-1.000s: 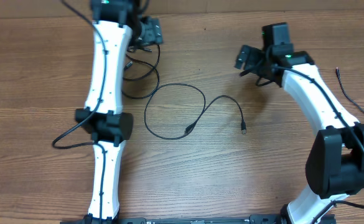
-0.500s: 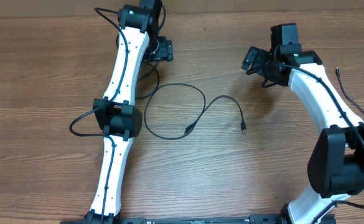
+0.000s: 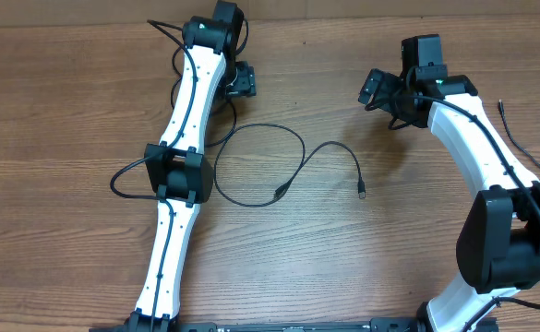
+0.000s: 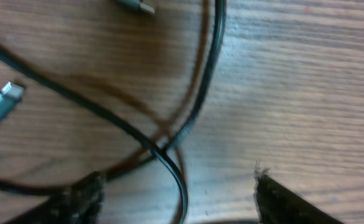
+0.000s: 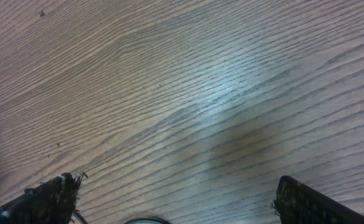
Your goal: Untangle cables
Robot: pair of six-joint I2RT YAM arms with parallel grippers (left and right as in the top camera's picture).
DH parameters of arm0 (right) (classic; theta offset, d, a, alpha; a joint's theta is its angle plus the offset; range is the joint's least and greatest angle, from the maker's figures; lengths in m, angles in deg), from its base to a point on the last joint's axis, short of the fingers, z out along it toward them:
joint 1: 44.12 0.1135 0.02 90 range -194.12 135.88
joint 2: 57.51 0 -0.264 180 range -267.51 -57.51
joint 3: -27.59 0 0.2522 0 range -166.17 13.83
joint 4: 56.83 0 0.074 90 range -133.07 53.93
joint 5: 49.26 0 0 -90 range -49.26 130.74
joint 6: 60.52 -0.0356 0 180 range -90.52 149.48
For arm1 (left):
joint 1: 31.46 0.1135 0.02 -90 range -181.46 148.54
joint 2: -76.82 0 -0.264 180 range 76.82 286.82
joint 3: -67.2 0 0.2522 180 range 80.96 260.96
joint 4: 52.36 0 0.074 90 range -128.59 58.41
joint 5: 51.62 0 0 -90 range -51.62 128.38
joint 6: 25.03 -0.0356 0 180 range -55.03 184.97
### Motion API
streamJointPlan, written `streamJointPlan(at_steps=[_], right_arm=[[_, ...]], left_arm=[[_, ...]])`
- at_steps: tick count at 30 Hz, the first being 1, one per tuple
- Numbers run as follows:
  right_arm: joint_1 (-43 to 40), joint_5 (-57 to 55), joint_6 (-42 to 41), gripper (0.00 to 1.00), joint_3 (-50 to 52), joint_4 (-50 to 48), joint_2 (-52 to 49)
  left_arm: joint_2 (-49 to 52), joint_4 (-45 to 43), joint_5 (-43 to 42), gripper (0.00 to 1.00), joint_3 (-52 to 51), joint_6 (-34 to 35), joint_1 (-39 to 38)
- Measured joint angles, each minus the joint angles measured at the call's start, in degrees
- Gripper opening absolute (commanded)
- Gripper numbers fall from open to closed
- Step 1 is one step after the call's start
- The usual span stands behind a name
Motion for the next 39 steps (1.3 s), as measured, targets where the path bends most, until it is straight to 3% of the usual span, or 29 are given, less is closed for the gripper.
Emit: streamJointPlan(at_steps=[3,10,16,18,33,39], right_arm=[[0.0,0.0,0.0,1.00,0.0,0.0,0.0],[0.0,0.0,0.0,1.00,0.0,0.0,0.0],[0.0,0.2,0.0,1.00,0.0,0.0,0.0],[0.0,0.4,0.0,1.00,0.0,0.0,0.0],[0.0,0.4,0.0,1.00,0.0,0.0,0.0],[0.0,0.9,0.0,1.00,0.0,1.0,0.0]], left_arm=[[1.1,-1.0,0.9,0.59,0.0,1.3,0.0],[3.6,-3.5,1.8,0.54,0.0,2.8,-0.1],[3.6,-5.6,2.3,0.22,0.0,2.9,-0.1],[3.6,-5.8,2.3,0.04,0.0,2.7,-0.1],[3.1,-3.1,0.0,0.04,0.1,-4.0,-0.1],[-3.5,-2.5,-1.4,0.04,0.1,-5.9,-0.1]])
